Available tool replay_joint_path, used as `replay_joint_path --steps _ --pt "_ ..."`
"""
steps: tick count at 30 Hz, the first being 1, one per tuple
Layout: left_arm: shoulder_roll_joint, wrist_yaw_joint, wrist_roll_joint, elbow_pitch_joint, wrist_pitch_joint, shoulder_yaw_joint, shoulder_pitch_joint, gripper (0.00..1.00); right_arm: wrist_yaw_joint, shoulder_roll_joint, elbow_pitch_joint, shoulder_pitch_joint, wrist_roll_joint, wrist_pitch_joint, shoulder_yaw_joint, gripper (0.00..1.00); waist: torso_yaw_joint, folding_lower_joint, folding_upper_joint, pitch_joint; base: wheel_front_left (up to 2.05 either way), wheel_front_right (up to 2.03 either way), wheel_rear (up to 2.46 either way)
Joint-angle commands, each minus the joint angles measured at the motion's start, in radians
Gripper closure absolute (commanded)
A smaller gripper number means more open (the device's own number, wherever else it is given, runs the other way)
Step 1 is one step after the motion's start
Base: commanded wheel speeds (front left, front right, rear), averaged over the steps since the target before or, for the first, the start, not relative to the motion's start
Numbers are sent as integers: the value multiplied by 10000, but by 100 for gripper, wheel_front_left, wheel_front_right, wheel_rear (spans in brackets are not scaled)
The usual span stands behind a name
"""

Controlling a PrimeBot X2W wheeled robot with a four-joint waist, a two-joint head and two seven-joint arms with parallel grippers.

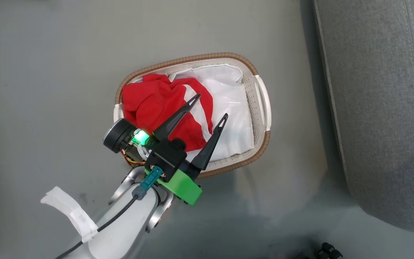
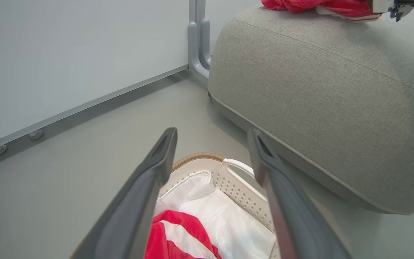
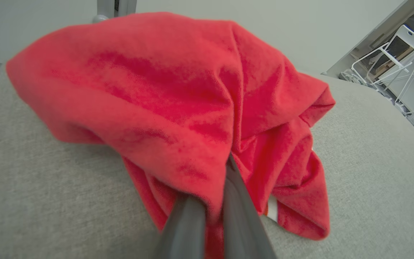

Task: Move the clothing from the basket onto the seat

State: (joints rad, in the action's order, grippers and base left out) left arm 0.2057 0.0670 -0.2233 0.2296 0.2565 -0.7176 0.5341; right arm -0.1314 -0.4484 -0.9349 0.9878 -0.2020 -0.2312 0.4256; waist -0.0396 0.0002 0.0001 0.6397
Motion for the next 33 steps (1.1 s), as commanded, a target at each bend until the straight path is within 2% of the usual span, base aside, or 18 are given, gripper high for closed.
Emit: replay_joint_path --steps 1,2,3,4,5,11,17,26,33 --pt "74 -38 5 -25 -1 3 162 0 14 51 -5 -132 66 -131 193 82 -140 -2 -1 22 0 0 0" --pt "91 -44 -20 -2 -12 3 157 0 14 228 -27 -217 94 -186 277 72 -211 -2 -1 -10 0 0 0" --pt "100 -46 -42 15 -16 3 150 0 14 344 -22 -294 89 -233 319 57 -262 -2 -1 -32 0 0 0" --pt "100 -53 -71 34 -18 2 147 0 14 425 29 -346 103 -275 358 9 -333 -2 -1 -69 0 0 0" --pt "99 -61 -87 45 -17 2 148 0 14 480 81 -403 115 -299 371 0 -384 -2 -1 -105 0 0 0" --pt "171 -168 -238 41 19 139 26 0 14 963 962 -1106 574 -346 -5 0 -714 -2 -1 -550 0 0 0" --pt "187 -312 -530 46 77 428 -278 0 14 1126 1748 -1832 1093 -351 -440 0 -827 -2 -1 -1191 0 0 0" --pt "1 -604 -896 -212 90 1343 -1115 0 14 1118 2342 -2340 1542 -353 -1519 0 -416 -2 -1 -2707 0 0 0" --pt "-89 -861 -1129 -535 81 2726 -2407 0 14 1367 2612 -2685 1993 -353 -2619 0 47 -2 -1 -3840 0 0 0"
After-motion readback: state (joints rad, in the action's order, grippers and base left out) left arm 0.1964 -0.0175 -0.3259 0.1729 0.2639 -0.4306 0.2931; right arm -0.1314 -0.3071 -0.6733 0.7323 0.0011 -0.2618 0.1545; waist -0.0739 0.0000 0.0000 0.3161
